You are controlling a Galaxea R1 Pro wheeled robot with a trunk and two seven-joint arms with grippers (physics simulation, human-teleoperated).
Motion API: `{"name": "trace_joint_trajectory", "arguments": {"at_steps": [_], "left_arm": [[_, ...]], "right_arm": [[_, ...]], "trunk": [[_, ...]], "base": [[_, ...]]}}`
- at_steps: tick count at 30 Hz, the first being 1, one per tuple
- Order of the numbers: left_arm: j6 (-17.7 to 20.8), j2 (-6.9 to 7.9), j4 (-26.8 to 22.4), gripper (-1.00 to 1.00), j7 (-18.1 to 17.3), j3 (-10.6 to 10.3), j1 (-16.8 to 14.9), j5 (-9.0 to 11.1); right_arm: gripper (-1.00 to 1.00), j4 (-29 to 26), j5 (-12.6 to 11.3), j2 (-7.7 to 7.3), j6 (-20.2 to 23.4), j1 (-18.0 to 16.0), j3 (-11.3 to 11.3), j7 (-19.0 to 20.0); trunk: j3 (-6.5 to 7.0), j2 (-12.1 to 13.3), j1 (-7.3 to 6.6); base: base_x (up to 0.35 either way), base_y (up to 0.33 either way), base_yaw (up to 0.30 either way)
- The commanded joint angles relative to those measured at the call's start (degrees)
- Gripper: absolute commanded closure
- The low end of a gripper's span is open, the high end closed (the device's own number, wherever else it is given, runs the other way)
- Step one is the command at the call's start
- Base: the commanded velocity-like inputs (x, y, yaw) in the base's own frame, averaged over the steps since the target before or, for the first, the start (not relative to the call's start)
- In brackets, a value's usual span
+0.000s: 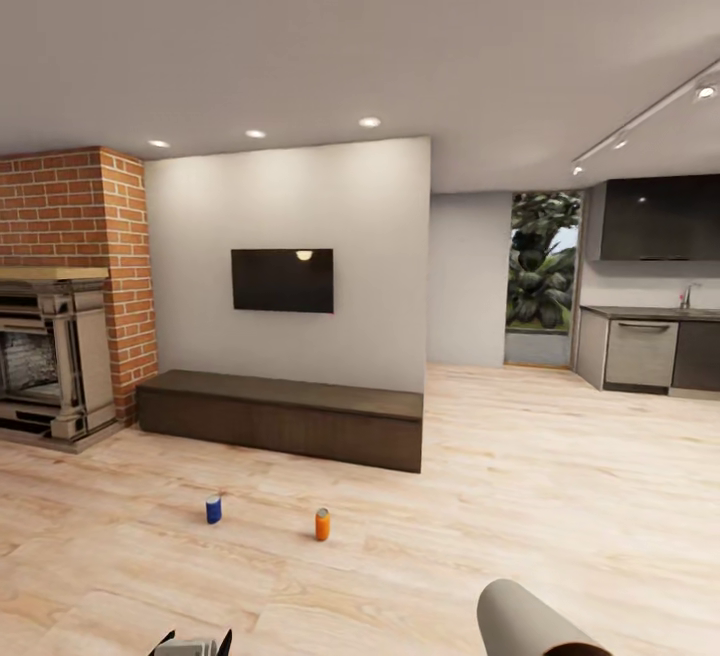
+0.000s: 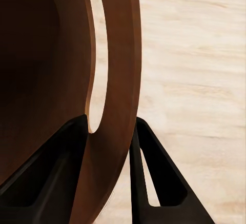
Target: Put the three can of soda from the living room inside the tash can in the kitchen.
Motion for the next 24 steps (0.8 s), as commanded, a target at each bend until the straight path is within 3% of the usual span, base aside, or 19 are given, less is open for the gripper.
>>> {"name": "trace_joint_trajectory", "arguments": {"at_steps": [1,24], "left_arm": [[-0.01,0.0,0.0,-1.0,-0.01,0.0,0.01,0.0],[0.02,0.0,0.0,-1.0,-0.05,0.0,0.05,0.02]], "right_arm": [[1.0,-0.15,-0.23,-0.01,-0.01,-0.04,-0.75,0.21],[1.0,-0.15,-0.23,-0.01,-0.01,-0.04,-0.75,0.19]], "trunk": [[0.01,0.0,0.0],[-1.61,0.0,0.0]], "base": [[0.316,0.0,-0.001],[0.322,0.0,0.0]]}}
